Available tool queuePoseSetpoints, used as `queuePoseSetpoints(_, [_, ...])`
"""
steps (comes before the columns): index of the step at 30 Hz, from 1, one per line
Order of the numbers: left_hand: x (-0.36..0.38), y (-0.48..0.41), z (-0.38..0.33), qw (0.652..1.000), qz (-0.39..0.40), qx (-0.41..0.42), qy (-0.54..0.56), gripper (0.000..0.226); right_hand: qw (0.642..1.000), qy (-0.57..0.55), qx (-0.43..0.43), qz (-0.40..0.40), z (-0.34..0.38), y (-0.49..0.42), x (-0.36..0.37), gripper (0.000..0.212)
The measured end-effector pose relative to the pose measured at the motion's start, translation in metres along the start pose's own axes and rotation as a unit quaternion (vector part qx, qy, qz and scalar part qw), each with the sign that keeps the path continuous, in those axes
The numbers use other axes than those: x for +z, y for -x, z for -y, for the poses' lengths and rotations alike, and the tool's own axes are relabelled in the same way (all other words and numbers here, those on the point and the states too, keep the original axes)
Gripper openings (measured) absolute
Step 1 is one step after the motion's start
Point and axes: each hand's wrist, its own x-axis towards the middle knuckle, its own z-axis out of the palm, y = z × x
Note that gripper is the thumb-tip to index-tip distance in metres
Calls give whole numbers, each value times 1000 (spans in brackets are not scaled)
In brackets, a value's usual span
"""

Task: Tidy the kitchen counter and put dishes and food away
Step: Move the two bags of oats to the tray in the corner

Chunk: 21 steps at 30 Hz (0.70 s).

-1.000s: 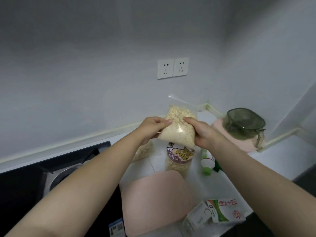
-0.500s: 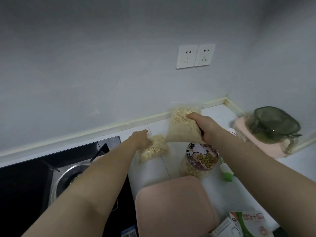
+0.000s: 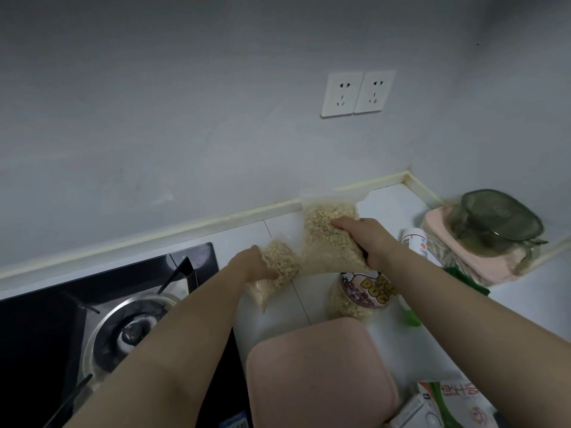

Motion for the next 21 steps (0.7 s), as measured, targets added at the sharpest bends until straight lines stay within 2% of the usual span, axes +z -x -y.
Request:
queuePoseSetpoints(3, [-1, 11, -3, 998, 5, -26, 56, 72, 1000, 5, -4, -11, -1, 8, -2, 54])
queuePoseSetpoints(7, [7, 28, 5, 988, 33, -81, 128, 59, 1000, 1, -13, -18, -5, 21, -6, 39])
queuePoseSetpoints(9, [14, 34, 11, 984, 30, -75, 158, 60, 1000, -6, -16, -17, -7, 31, -7, 30])
queuePoseSetpoints(11, [19, 44, 12, 987, 8, -42, 153, 57, 1000, -6, -21, -23, -8, 38, -5, 32])
queuePoseSetpoints(14, [20, 55, 17, 987, -41, 6, 155, 57, 999, -9, -29, -32, -14, 51, 0, 54])
queuePoseSetpoints(15, [19, 61, 19, 984, -61, 20, 164, 59, 999, -10, -30, -32, -17, 57, 2, 55])
queuePoseSetpoints(17, [11, 71, 21, 976, -102, 32, 191, 62, 999, -20, -35, -30, -21, 63, 5, 42])
queuePoseSetpoints(19, [0, 81, 19, 959, -135, 38, 245, 54, 999, -29, -36, -29, -24, 70, 8, 33])
queuePoseSetpoints(20, [-7, 89, 17, 945, -143, 37, 291, 52, 998, -33, -38, -29, -26, 73, 9, 31])
queuePoseSetpoints(21, [-12, 95, 17, 926, -149, 38, 345, 61, 998, -37, -42, -27, -28, 78, 9, 29])
